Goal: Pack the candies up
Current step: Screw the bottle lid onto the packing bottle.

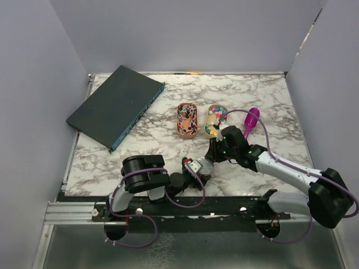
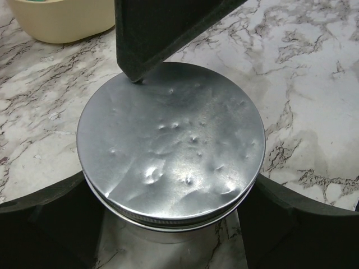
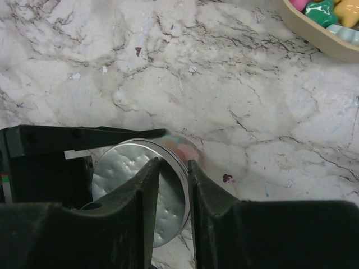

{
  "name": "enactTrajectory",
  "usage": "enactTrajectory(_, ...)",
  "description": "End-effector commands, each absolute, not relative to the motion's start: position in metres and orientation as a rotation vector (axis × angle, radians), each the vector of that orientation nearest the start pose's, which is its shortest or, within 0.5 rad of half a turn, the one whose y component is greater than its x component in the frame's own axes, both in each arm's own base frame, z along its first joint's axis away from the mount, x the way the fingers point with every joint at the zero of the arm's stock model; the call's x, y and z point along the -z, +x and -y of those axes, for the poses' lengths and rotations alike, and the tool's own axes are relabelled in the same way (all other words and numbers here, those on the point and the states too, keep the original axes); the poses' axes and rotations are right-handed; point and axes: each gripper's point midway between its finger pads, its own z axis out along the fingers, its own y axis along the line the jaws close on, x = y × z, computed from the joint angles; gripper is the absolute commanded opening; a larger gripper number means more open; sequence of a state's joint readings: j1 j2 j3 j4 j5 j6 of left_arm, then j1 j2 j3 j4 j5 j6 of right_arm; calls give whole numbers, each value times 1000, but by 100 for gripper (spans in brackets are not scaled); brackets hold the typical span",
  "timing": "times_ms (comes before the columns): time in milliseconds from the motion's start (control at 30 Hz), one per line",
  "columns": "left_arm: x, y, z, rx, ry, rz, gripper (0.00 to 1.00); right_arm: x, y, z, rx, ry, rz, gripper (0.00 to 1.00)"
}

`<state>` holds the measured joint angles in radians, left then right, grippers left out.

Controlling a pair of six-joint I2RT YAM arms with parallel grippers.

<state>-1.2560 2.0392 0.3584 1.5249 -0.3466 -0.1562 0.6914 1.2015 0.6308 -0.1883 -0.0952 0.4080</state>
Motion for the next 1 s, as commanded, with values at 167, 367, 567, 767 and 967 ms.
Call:
enactTrajectory(167, 15, 163, 359, 754, 757, -1743, 60, -68, 205, -232, -738, -465, -2420, 24)
enactTrajectory(367, 15, 166, 356, 752, 738, -1753, 61, -55, 186, -225, -767, -463, -2474, 18)
enactTrajectory(567, 16, 170, 356, 749, 721, -1761, 61, -57, 167, -222, -843, -431, -2488, 12)
enactTrajectory(767, 17, 175, 352, 736, 691, -1774, 61, -53, 150, -215, -882, -350, -2534, 11)
enactTrajectory(967, 18, 179, 348, 718, 664, -1786, 61, -57, 128, -211, -945, -287, -2552, 10)
